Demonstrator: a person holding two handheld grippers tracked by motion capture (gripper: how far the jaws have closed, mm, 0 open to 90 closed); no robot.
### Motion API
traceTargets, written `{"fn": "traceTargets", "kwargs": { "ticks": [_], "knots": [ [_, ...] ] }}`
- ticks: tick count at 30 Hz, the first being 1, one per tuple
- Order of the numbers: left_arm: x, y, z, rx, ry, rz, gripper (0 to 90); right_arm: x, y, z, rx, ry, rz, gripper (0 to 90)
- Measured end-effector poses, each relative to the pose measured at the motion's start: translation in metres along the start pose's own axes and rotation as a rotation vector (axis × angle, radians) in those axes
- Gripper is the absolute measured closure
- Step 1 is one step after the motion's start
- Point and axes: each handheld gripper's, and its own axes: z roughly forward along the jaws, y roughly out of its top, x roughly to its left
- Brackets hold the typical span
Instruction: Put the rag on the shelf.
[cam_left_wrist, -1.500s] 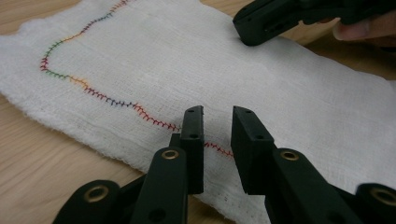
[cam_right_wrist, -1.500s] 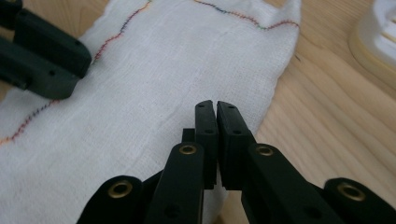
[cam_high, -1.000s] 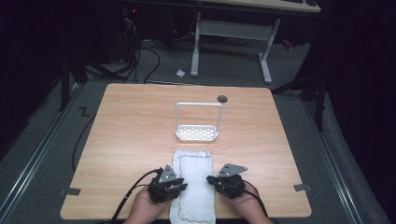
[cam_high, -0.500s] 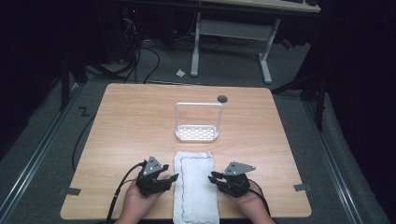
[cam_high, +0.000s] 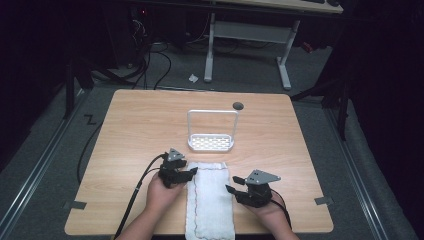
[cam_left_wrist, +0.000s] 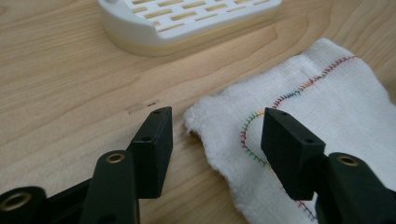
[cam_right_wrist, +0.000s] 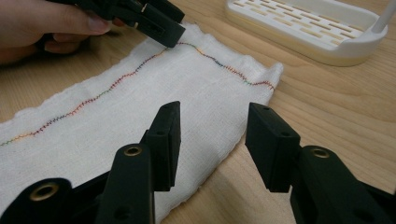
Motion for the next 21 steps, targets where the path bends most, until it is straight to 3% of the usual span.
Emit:
{"fn": "traceTargets", "kwargs": {
  "ticks": [5, 10, 13, 21],
  "knots": [
    [-0.009, -0.002, 0.004, -0.020, 0.020, 0.057, 57.1, 0.000, 0.000, 0.002, 0.003, -0.006, 0.002, 51.9],
    [-0.012, -0.003, 0.005, -0.018, -0.019, 0.035, 75.0, -0.004, 0.001, 0.006, 0.008, -0.034, 0.012, 49.5],
    [-0.009, -0.003, 0.005, -0.015, -0.040, 0.015, 79.1, -0.010, 0.005, 0.012, 0.011, -0.040, 0.053, 49.1],
    [-0.007, -0.003, 0.005, -0.016, -0.053, 0.002, 80.4, -0.014, 0.024, 0.039, 0.029, -0.108, 0.058, 50.0]
  ]
}}
